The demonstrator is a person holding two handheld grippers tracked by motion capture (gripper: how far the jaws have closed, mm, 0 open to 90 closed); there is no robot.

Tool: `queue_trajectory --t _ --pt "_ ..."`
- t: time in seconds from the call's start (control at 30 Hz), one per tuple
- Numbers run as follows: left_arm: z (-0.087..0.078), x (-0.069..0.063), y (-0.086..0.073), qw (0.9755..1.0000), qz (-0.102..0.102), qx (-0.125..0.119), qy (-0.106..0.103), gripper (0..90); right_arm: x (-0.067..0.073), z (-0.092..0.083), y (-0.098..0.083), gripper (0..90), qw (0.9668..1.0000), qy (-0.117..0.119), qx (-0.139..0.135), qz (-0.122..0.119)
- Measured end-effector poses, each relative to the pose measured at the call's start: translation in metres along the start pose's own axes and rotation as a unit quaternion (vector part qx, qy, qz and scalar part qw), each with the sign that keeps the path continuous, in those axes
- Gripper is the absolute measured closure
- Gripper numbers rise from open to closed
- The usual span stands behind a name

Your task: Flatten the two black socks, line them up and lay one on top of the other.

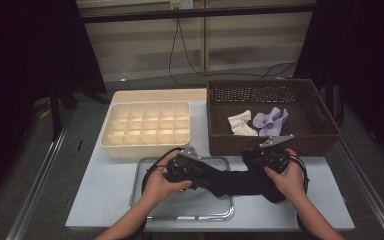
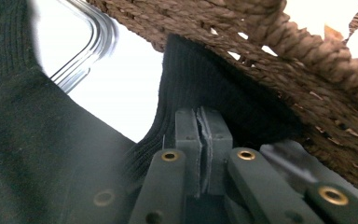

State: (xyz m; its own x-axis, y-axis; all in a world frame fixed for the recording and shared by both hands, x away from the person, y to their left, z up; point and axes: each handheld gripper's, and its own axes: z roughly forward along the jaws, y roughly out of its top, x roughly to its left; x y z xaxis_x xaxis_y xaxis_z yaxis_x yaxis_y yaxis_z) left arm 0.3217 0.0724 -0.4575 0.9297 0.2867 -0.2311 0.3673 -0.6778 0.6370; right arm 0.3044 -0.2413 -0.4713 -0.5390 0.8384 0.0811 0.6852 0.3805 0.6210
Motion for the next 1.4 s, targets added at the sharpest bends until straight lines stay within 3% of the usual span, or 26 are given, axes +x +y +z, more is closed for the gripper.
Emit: queue_trajectory --t 0.1,0.17,0.23,0.27,0.37,0.4,0.6,0.7,0.87,0.93,1.03,1.1,1.17,1.23,1.3,1.4 --pt "-0.002 0.000 0.001 1.0000 0.002 0.004 0.002 47.8 0.002 -0.005 0.002 87.8 0.9996 0.024 -0.013 0.006" --pt "-0.003 0.000 0.002 1.0000 -0.003 0.000 0.004 47.9 0.006 -0.012 0.006 87.9 0.9992 0.031 -0.024 -0.002" --pt "-0.004 0.000 0.002 0.9998 0.000 0.001 0.018 47.8 0.011 -0.017 0.009 87.9 0.9985 0.042 -0.034 -0.012" --pt "-0.005 0.001 0.002 1.0000 -0.002 -0.001 0.007 47.7 0.015 -0.019 0.011 87.8 0.9977 0.052 -0.039 -0.018" --pt "-0.004 0.001 0.002 0.9998 -0.003 -0.017 0.007 45.2 0.028 -0.022 0.015 87.8 0.9957 0.068 -0.044 -0.045" --pt "-0.006 0.001 0.003 0.9999 -0.003 -0.011 0.009 44.7 0.032 -0.022 0.016 87.8 0.9947 0.076 -0.048 -0.049" --pt "-0.007 0.004 0.005 0.9984 -0.011 -0.053 0.012 37.9 0.049 -0.016 0.024 87.6 0.9892 0.105 -0.058 -0.085" --pt "-0.010 0.007 0.006 0.9985 -0.014 -0.053 0.007 37.5 0.057 -0.012 0.029 87.5 0.9861 0.122 -0.053 -0.099" --pt "-0.013 0.010 0.008 0.9979 -0.023 -0.057 0.020 37.0 0.071 0.000 0.033 86.9 0.9810 0.141 -0.039 -0.127" --pt "-0.013 0.010 0.009 0.9976 -0.033 -0.059 0.018 36.5 0.075 0.005 0.033 86.7 0.9796 0.147 -0.038 -0.132" --pt "-0.014 0.009 0.011 0.9973 -0.032 -0.064 0.016 36.9 0.079 0.010 0.032 85.2 0.9778 0.153 -0.035 -0.139" --pt "-0.014 0.009 0.012 0.9972 -0.034 -0.067 0.010 37.4 0.080 0.012 0.032 82.0 0.9779 0.152 -0.033 -0.140" --pt "-0.012 0.008 0.013 0.9976 -0.027 -0.060 0.020 39.1 0.080 0.013 0.032 78.2 0.9777 0.153 -0.033 -0.140" --pt "-0.010 0.009 0.013 0.9983 -0.026 -0.051 0.010 41.4 0.078 0.010 0.032 72.6 0.9792 0.149 -0.037 -0.132" --pt "-0.008 0.010 0.013 0.9989 -0.019 -0.039 0.016 43.4 0.075 0.006 0.031 69.3 0.9803 0.144 -0.037 -0.129" --pt "-0.003 0.010 0.013 0.9990 -0.027 -0.035 0.012 46.0 0.069 -0.002 0.028 64.7 0.9823 0.137 -0.037 -0.123"
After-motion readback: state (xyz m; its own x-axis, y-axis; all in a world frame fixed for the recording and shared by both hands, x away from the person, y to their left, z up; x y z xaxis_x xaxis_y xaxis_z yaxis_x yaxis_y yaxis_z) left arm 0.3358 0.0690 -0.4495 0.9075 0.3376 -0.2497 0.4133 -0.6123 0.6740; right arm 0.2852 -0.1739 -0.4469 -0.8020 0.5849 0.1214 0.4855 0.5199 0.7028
